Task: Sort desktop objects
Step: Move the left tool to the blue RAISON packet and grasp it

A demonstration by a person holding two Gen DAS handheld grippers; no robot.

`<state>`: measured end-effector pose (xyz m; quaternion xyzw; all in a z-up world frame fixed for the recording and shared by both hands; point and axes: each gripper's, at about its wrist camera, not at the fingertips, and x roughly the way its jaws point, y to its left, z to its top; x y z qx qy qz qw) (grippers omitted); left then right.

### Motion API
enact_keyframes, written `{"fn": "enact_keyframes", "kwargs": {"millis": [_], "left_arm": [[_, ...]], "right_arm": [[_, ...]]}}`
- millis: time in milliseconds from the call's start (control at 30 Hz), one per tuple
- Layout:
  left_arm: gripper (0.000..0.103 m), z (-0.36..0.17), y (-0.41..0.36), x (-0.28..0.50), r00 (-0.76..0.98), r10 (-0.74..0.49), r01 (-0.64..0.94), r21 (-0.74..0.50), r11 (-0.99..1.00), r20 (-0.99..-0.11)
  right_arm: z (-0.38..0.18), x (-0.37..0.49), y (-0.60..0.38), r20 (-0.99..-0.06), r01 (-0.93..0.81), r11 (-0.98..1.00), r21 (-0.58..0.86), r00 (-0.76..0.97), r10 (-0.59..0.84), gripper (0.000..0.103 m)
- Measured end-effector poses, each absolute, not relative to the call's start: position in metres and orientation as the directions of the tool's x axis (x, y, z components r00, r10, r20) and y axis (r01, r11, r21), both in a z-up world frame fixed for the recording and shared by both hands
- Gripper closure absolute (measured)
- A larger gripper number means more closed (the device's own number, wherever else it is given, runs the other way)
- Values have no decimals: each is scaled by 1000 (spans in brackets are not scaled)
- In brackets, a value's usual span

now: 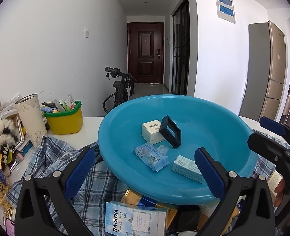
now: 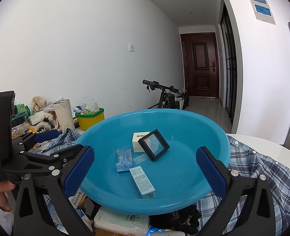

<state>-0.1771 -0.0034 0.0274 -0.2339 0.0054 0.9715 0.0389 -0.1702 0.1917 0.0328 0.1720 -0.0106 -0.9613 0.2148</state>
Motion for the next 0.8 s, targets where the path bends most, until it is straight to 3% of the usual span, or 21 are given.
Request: {"fn": "enact_keyframes", "kwargs": {"millis": [500, 800], "left_arm": [[0, 39, -28, -147, -874, 139, -142, -28, -989, -466], [0, -5, -59, -154, -790, 263, -203, -169, -965, -553]], "right_arm": [[37, -167, 194, -309, 422, -900, 108, -846, -434, 0], [36, -165, 189, -318, 436, -894, 99, -838, -444, 0]]}}
